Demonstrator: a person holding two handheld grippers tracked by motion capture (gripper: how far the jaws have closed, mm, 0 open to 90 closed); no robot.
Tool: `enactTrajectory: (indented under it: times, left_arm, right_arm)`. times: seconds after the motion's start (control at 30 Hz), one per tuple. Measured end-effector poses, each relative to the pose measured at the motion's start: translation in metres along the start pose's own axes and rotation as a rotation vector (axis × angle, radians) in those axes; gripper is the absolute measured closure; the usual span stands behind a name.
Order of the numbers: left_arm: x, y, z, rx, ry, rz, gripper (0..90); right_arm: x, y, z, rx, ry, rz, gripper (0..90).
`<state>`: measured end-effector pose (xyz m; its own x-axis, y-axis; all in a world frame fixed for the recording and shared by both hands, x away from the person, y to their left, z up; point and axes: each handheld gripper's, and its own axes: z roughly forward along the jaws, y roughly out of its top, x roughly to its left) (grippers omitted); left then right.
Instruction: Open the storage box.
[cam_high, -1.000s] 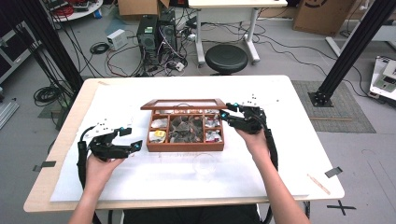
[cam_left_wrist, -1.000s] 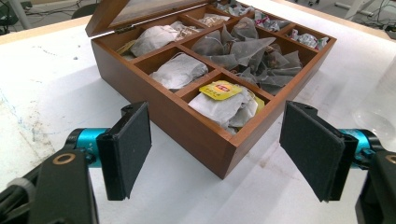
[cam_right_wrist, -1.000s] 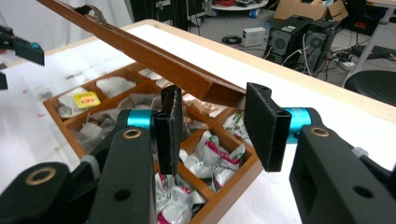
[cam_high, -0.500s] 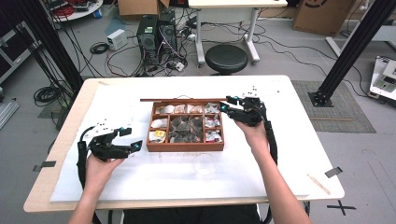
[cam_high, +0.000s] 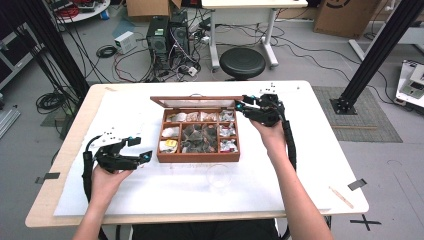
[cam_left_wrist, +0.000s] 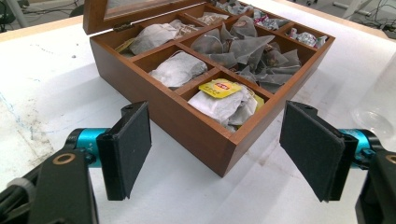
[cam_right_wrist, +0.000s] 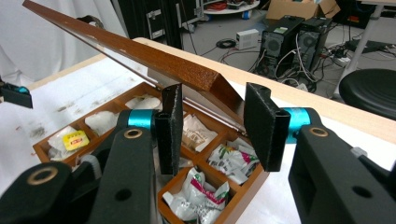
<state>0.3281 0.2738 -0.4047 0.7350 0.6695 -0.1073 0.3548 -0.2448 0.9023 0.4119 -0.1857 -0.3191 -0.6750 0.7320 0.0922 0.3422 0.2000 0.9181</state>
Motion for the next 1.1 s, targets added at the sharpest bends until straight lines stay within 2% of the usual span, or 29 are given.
enactTrajectory:
  times: [0.1, 0.43, 0.8, 1.1]
  left_arm:
    - [0.000, 0.000, 0.001, 0.000, 0.000, 0.002, 24.9]
    - [0.004, -0.003, 0.003, 0.003, -0.004, -0.001, 24.9]
    - [0.005, -0.003, -0.008, -0.047, 0.054, -0.007, 23.9]
    - [0.000, -0.001, -0.011, -0.063, 0.054, 0.000, 23.9]
  right_arm:
    - [-0.003, 0.002, 0.002, -0.005, 0.006, 0.018, 59.0]
    - [-0.007, 0.016, 0.008, -0.005, -0.012, 0.033, 58.9]
    - [-0.009, 0.021, 0.010, -0.001, -0.016, 0.041, 58.8]
    - [-0.010, 0.021, 0.011, -0.002, -0.012, 0.051, 58.2]
